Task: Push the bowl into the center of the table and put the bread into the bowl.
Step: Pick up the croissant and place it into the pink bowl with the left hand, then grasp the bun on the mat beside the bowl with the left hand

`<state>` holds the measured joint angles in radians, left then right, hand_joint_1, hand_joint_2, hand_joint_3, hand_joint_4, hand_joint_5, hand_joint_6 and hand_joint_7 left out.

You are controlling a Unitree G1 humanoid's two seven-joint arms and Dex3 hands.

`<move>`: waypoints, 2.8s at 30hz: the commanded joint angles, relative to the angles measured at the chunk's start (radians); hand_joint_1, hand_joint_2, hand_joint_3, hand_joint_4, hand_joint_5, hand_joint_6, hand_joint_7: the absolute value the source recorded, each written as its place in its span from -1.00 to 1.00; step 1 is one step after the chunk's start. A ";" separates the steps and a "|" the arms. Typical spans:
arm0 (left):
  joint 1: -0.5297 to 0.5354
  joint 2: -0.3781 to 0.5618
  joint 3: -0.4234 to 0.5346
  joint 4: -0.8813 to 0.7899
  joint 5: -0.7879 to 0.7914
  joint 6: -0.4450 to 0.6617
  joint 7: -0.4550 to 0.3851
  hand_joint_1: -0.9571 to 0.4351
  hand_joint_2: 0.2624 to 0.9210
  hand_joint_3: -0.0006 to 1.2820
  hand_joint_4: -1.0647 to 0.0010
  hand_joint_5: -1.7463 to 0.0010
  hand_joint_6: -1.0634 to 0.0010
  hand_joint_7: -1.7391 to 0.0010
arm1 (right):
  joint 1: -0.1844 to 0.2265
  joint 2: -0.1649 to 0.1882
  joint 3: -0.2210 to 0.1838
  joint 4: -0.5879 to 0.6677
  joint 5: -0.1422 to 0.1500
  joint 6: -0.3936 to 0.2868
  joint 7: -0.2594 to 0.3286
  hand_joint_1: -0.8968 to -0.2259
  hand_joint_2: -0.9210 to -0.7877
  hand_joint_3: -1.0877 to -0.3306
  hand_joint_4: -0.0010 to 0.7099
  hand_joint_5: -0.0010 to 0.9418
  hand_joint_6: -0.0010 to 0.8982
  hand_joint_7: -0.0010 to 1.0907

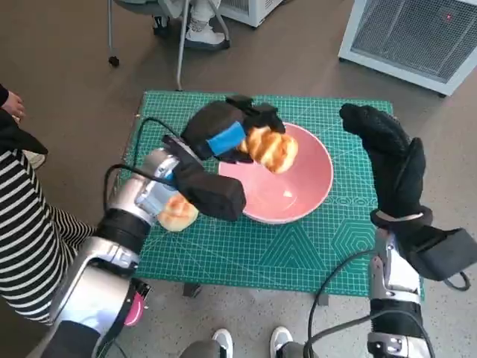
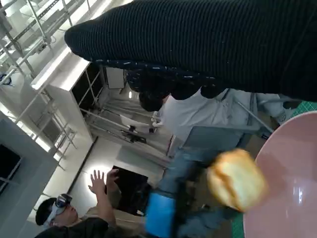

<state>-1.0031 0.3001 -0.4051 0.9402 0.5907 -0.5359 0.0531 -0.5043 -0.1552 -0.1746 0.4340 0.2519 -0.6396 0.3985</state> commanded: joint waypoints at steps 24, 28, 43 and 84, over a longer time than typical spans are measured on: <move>0.104 0.111 0.083 -0.304 -0.180 0.076 -0.483 -0.10 0.56 -1.00 0.64 1.00 0.46 0.95 | 0.052 0.005 0.001 -0.018 0.008 0.006 -0.007 -0.56 -1.00 0.03 -0.54 -1.00 -0.85 -0.15; 0.158 0.178 0.154 -0.436 -0.266 0.092 -0.546 -0.11 0.56 -1.00 0.65 1.00 0.46 0.96 | 0.059 0.006 0.000 -0.029 0.018 0.010 -0.004 -0.54 -1.00 0.04 -0.54 -1.00 -0.85 -0.15; 0.346 0.415 0.359 -0.716 -0.406 0.144 -0.641 -0.28 0.69 -0.97 0.70 1.00 0.44 0.97 | 0.073 0.005 0.004 -0.060 0.044 0.027 0.001 -0.51 -1.00 0.04 -0.54 -1.00 -0.86 -0.14; 0.465 0.420 0.224 -0.499 -0.262 0.172 -0.662 -0.03 0.49 -1.00 0.68 1.00 0.40 0.98 | 0.083 -0.009 -0.003 -0.070 0.059 0.047 0.018 -0.51 -1.00 0.06 -0.55 -1.00 -0.87 -0.14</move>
<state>-0.5194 0.7449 -0.1519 0.3972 0.3078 -0.3668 -0.6185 -0.4471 -0.1554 -0.1757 0.3650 0.3109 -0.6083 0.4089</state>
